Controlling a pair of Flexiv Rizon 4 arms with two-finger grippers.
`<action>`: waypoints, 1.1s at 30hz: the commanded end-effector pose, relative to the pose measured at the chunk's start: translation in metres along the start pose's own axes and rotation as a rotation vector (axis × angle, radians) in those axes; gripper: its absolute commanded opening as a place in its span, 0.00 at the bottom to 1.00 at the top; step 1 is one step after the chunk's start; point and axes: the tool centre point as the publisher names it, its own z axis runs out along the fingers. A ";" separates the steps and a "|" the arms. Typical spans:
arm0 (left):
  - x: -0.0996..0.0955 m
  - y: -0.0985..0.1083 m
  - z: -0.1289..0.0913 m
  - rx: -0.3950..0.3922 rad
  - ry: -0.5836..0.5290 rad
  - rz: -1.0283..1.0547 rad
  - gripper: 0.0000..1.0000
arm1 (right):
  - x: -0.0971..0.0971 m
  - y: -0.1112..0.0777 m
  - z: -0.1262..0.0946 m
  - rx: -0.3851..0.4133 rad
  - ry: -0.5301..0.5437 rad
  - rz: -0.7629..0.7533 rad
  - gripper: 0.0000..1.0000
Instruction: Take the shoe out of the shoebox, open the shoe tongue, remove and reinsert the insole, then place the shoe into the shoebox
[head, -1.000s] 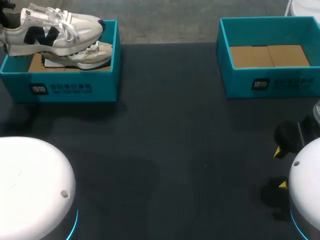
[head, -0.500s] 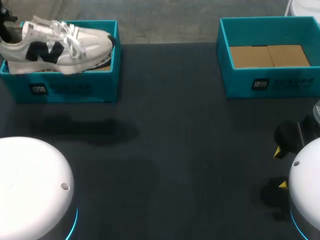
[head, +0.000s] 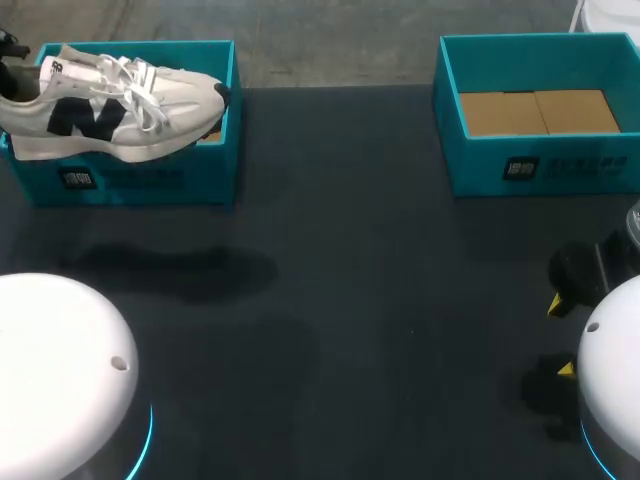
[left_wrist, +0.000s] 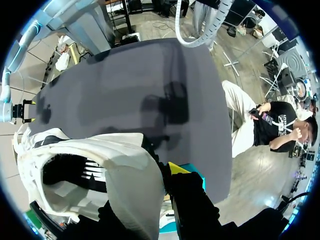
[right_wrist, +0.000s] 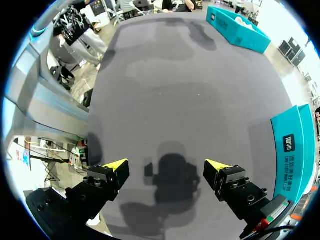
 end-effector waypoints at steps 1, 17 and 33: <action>-0.006 -0.016 0.003 -0.005 0.031 -0.003 0.00 | 0.002 0.000 0.001 0.001 -0.003 0.000 1.00; -0.074 -0.121 0.051 0.019 0.100 -0.067 0.00 | 0.002 0.000 0.001 0.001 -0.003 0.000 1.00; -0.150 -0.145 0.110 0.021 0.139 0.048 0.00 | 0.002 0.000 0.001 0.001 -0.003 0.000 1.00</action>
